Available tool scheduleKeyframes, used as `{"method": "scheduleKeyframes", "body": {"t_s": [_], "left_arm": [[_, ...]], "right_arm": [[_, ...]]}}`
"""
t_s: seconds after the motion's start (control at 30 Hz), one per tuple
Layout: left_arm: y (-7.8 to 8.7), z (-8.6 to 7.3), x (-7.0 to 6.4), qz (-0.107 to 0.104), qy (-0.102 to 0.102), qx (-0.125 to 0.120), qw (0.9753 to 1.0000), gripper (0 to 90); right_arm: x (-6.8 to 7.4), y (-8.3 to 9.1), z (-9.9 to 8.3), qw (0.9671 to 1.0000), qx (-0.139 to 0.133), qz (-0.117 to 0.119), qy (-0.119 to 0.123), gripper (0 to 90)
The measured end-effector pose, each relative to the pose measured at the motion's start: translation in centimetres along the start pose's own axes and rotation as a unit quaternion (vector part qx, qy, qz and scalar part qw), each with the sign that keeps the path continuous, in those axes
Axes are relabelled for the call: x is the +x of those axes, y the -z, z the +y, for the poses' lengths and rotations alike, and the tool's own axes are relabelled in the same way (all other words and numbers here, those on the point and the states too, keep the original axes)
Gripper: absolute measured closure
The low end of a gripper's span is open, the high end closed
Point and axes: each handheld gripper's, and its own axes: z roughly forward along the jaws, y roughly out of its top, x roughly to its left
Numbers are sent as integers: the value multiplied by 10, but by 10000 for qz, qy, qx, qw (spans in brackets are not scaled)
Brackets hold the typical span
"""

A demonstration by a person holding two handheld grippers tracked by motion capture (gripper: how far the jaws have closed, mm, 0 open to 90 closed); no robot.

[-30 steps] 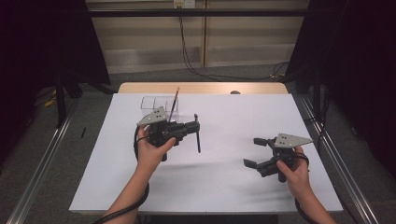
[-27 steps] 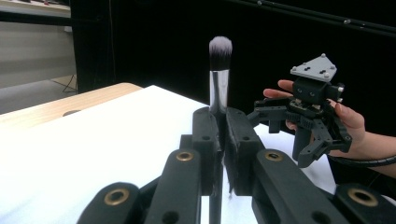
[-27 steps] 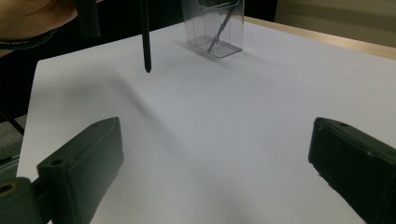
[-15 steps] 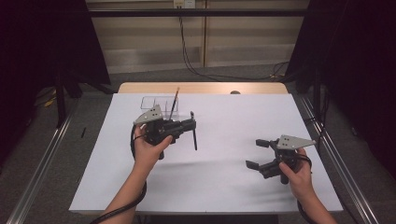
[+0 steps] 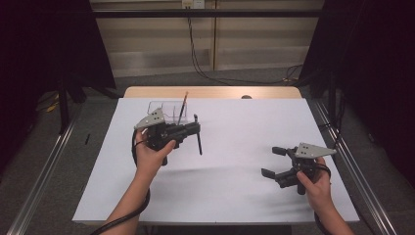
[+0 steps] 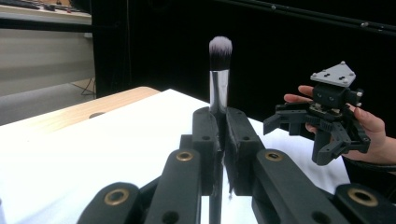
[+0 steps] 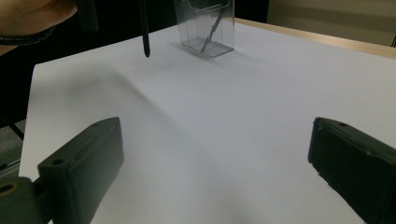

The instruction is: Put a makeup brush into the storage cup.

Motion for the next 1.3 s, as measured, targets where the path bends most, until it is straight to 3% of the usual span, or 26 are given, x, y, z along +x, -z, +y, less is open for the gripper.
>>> {"method": "scheduleKeyframes", "body": {"t_s": [1.3], "left_arm": [[22,12,20,446,-41,18,9990,837]], "right_arm": [[-1,19,-11,9998,0,-208,-71,31]]}}
